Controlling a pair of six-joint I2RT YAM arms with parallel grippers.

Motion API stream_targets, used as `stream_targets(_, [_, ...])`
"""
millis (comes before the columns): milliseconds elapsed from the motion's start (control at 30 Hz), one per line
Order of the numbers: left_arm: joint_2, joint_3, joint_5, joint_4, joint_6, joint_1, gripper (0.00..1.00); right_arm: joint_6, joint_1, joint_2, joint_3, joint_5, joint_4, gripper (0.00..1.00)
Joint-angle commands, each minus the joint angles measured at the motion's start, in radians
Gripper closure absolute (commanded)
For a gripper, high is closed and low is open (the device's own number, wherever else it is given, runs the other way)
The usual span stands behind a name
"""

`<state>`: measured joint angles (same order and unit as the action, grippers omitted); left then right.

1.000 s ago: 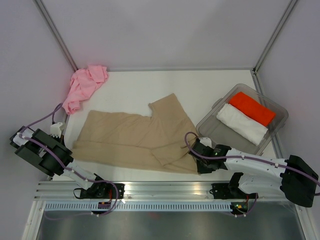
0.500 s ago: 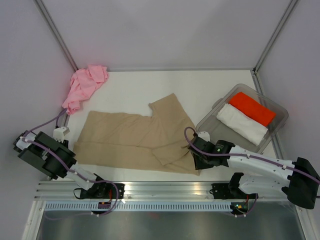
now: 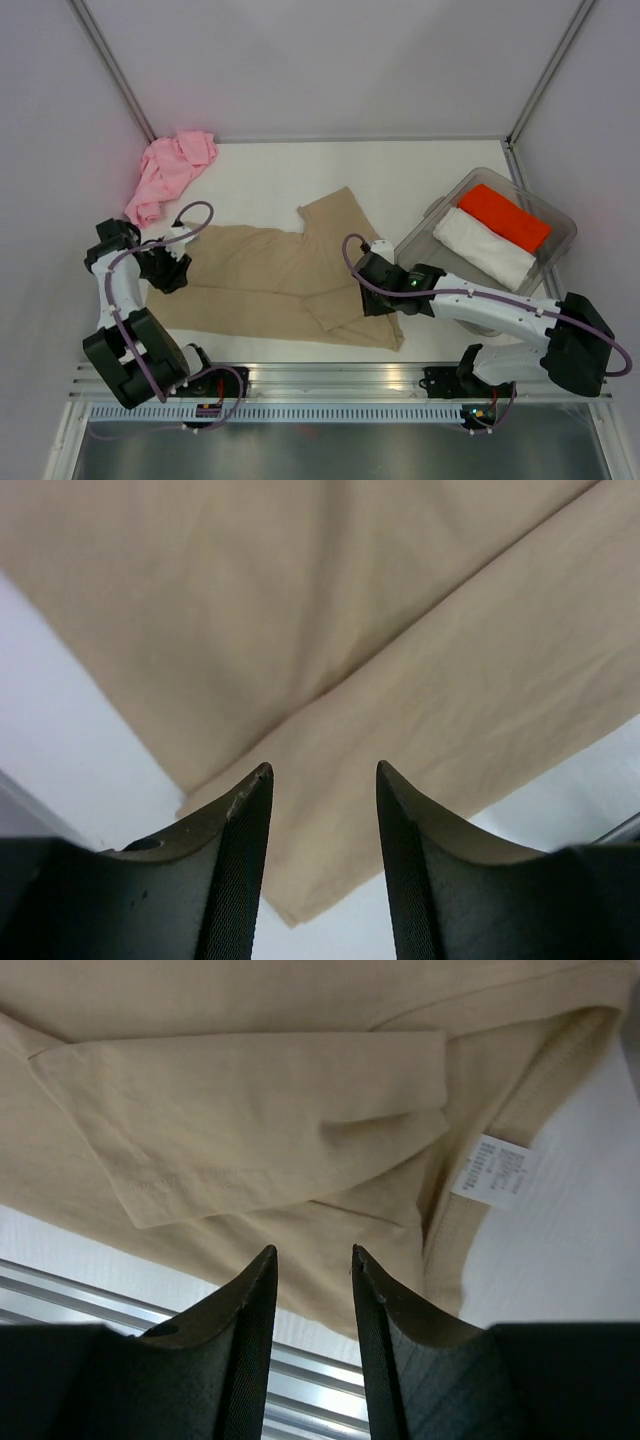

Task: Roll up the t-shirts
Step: Fold the tshirt

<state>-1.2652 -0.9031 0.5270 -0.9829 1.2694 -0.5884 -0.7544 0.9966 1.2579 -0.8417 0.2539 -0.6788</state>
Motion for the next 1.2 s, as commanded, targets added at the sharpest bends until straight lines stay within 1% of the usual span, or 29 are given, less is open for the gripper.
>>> stream_targets(0, [0.035,-0.019,0.091,-0.017,-0.138,0.134,0.48,0.04,-0.003,0.066,0.009,-0.077,0.185,0.58])
stream_targets(67, [0.027,-0.004,0.093,-0.014,-0.18,0.197,0.48,0.024,0.016,0.132,-0.003,-0.071,0.191,0.57])
stream_targets(100, [0.024,0.003,0.09,-0.013,-0.221,0.27,0.48,-0.008,0.02,0.149,-0.003,-0.055,0.188,0.55])
stream_targets(167, [0.039,0.023,0.09,0.009,-0.26,0.349,0.49,-0.039,0.023,0.163,0.019,-0.033,0.186,0.55])
stream_targets(200, [0.05,0.03,0.09,0.021,-0.289,0.439,0.49,-0.065,0.023,0.153,0.032,-0.019,0.188,0.53])
stream_targets(267, [0.102,0.052,0.085,0.068,-0.32,0.531,0.49,-0.077,0.011,0.1,0.073,-0.01,0.206,0.52])
stream_targets(300, [0.119,0.059,0.08,0.12,-0.338,0.639,0.49,-0.077,0.002,0.078,0.087,-0.016,0.214,0.52])
stream_targets(333, [0.141,0.075,0.079,0.145,-0.344,0.689,0.49,-0.076,-0.018,0.039,0.104,-0.024,0.214,0.52])
stream_targets(367, [0.171,0.082,0.082,0.167,-0.357,0.737,0.49,-0.071,-0.029,0.023,0.108,-0.025,0.213,0.51])
stream_targets(400, [0.185,0.09,0.099,0.205,-0.355,0.825,0.49,-0.059,-0.038,0.006,0.112,-0.03,0.208,0.5])
stream_targets(467, [0.185,0.101,0.123,0.222,-0.375,0.91,0.48,-0.016,-0.07,-0.002,0.124,-0.057,0.212,0.49])
stream_targets(500, [0.175,0.102,0.12,0.245,-0.39,0.999,0.47,-0.001,-0.082,-0.002,0.13,-0.067,0.217,0.49])
stream_targets(567, [0.147,0.119,0.07,0.291,-0.432,1.108,0.47,0.027,-0.118,-0.003,0.139,-0.096,0.234,0.49])
stream_targets(600, [0.13,0.136,-0.014,0.323,-0.468,1.231,0.47,0.032,-0.122,-0.005,0.135,-0.096,0.231,0.49])
stream_targets(633, [0.127,0.179,-0.059,0.402,-0.478,1.296,0.47,0.038,-0.131,-0.009,0.127,-0.094,0.229,0.5])
stream_targets(667, [0.125,0.202,-0.096,0.435,-0.488,1.356,0.47,0.05,-0.136,-0.014,0.125,-0.094,0.226,0.49])
stream_targets(700, [0.127,0.234,-0.142,0.472,-0.493,1.45,0.47,0.058,-0.144,-0.021,0.124,-0.094,0.225,0.49])
stream_targets(733, [0.125,0.243,-0.154,0.522,-0.498,1.481,0.47,0.067,-0.163,-0.023,0.128,-0.097,0.222,0.49])
stream_targets(800, [0.1,0.242,-0.173,0.564,-0.51,1.524,0.46,0.101,-0.188,-0.02,0.138,-0.116,0.228,0.5])
stream_targets(867, [0.07,0.234,-0.208,0.619,-0.502,1.545,0.45,0.13,-0.219,-0.014,0.148,-0.139,0.245,0.5])
stream_targets(933, [0.027,0.218,-0.216,0.647,-0.49,1.558,0.45,0.141,-0.23,-0.003,0.15,-0.165,0.274,0.51])
stream_targets(1067, [-0.065,0.194,-0.245,0.668,-0.475,1.578,0.45,0.161,-0.233,0.032,0.132,-0.182,0.28,0.51])
stream_targets(1167, [-0.131,0.187,-0.258,0.673,-0.47,1.585,0.49,0.179,-0.234,0.046,0.133,-0.191,0.292,0.52])
